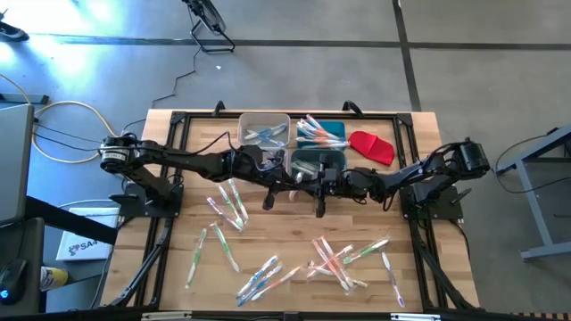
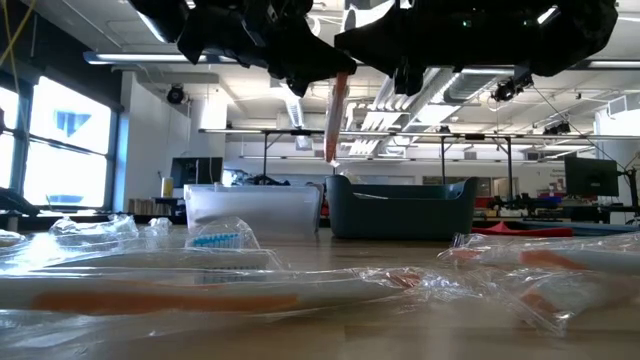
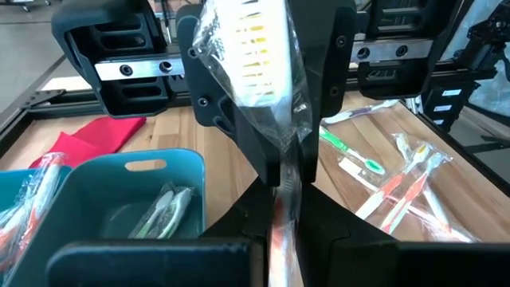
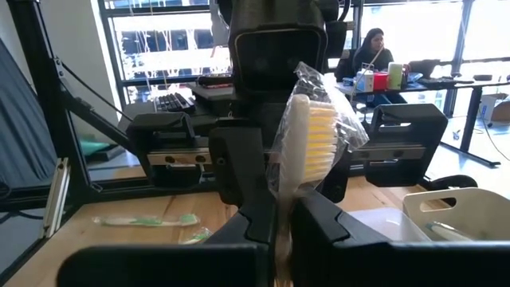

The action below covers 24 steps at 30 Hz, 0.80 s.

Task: Pick & Place Toothbrushes
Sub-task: Put the orange toothbrush into the blue bin

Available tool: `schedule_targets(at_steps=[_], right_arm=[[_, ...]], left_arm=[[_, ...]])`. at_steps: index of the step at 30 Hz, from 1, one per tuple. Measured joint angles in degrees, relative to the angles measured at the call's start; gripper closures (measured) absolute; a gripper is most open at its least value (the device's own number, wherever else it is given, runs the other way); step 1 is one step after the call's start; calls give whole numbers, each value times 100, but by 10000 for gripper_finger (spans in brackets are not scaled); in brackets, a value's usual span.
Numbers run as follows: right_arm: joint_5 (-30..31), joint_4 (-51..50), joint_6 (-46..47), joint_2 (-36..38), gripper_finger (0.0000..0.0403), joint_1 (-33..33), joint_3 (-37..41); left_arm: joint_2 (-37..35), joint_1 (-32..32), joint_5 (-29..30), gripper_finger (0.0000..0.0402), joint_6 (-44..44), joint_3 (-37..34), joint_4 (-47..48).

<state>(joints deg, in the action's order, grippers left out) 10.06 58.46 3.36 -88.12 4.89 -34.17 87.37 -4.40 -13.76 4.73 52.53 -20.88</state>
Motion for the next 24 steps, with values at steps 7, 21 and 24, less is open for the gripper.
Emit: schedule_targets(at_steps=[7,21,24], right_arm=[[9,-9,-46,0,385,-2,4],[7,-49,-34,2,385,-2,6],[7,-48,-20,2,385,-2,7]], left_arm=[[0,2,94,327,-53,0,7],[0,-7,337,254,-66,0,7],[0,-7,337,254,-64,0,7]])
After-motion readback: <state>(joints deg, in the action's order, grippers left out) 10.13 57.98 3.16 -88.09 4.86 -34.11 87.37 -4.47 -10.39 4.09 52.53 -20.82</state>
